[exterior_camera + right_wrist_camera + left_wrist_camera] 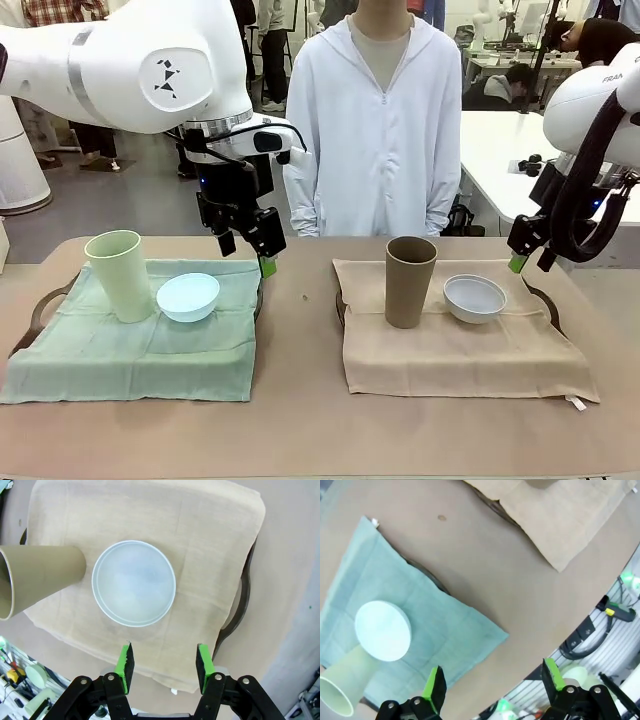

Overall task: Set up a tray with a mat and arrange the tableware.
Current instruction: Place the Picnic Bowl and Reusable plastic cup back onto the Handle tray in front of the human's position.

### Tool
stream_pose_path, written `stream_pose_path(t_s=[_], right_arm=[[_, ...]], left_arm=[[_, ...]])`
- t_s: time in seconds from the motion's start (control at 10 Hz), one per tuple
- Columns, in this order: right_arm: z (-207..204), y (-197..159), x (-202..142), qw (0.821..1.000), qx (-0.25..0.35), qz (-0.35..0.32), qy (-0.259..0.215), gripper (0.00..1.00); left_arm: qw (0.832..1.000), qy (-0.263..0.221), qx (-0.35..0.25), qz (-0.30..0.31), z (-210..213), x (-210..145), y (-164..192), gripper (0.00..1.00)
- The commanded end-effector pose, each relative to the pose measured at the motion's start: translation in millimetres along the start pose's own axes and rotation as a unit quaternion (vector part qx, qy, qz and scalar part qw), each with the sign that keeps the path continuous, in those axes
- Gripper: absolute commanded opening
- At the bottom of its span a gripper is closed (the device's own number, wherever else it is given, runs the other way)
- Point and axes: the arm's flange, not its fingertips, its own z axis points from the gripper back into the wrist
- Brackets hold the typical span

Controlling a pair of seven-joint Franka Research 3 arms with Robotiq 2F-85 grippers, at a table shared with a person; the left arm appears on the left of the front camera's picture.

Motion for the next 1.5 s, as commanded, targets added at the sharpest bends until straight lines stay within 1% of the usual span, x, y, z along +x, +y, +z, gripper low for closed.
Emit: stream_pose_path(t_s=[0.0, 0.7, 0.8, 0.9, 1.0, 1.1, 1.3, 1.4], right_arm=[[0.5, 0.9, -2.2, 1.0, 0.001, -0.001, -0.002, 0.65], [0.5, 0.9, -2.2, 1.0, 0.001, -0.001, -0.002, 0.65], [0.5, 0.9, -2.2, 1.0, 0.001, -0.001, -0.002, 0.65], [0.0, 0.0, 0.0, 1.0, 0.0, 0.0, 0.0, 0.65], [1.0, -9.9, -6.0, 1.0, 0.006, -0.027, -0.001, 0.65], [5.5, -16.8, -15.2, 0.999, 0.007, -0.042, -0.002, 0.65], [22.3, -28.8, -37.7, 0.997, 0.039, -0.065, 0.005, 0.65], [32.3, -43.0, -54.1, 0.995, 0.058, -0.075, 0.012, 0.65]], left_arm=[[1.0, -0.009, -0.009, -0.009, 1.0, -1.7, 1.8, 1.0], [1.0, -0.009, -0.009, -0.009, 1.0, -1.7, 1.8, 1.0], [1.0, 0.0, 0.0, -0.001, 0.0, 0.0, 0.2, 1.0], [1.0, 0.0, -0.017, 0.014, 14.0, -4.1, 11.8, 1.0], [0.999, -0.004, -0.029, 0.029, 22.7, -20.1, 34.2, 1.0], [0.999, 0.003, -0.034, 0.03, 32.9, -41.9, 58.7, 1.0], [0.998, -0.009, -0.052, 0.02, 58.6, -83.2, 113.4, 1.0], [0.998, -0.014, -0.061, 0.023, 67.3, -106.4, 135.1, 1.0]])
